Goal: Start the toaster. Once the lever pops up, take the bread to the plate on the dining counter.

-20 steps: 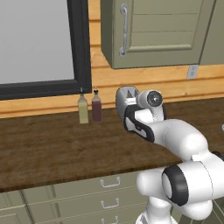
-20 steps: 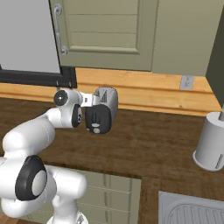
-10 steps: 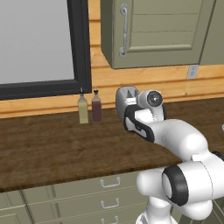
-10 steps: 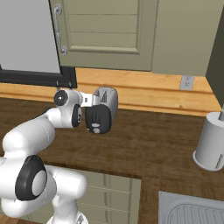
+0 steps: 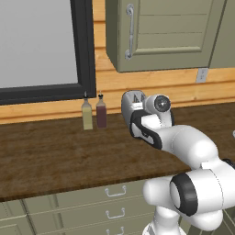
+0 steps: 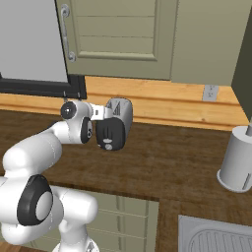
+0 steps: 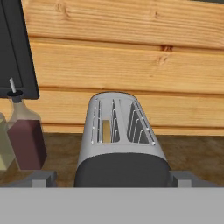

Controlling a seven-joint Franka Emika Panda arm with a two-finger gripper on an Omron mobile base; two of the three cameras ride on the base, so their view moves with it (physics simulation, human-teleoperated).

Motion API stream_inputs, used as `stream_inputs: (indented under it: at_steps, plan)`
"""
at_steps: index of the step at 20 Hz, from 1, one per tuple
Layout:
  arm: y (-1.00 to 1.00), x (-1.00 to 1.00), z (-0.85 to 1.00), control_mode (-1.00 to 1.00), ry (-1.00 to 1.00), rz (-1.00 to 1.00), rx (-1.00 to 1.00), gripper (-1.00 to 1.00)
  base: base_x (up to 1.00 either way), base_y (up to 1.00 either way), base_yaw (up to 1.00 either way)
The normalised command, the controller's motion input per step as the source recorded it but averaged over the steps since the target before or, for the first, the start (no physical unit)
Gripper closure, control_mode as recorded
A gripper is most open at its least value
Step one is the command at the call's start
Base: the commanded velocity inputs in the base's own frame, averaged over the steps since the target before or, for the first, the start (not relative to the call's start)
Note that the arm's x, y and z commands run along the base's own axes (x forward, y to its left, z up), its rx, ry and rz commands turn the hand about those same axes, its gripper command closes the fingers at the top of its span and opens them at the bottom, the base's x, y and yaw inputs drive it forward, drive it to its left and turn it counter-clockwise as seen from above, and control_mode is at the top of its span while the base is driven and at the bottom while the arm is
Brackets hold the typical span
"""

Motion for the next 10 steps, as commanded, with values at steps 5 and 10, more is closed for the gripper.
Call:
stream_inputs:
  at_steps: [5,10]
  plan:
    - [0.00,0.00,0.00,-1.00,0.00,0.00,0.00,-1.00,0.00,0.00,0.00]
    - [0.00,0.00,0.00,-1.00,0.00,0.00,0.00,-1.00,0.00,0.00,0.00]
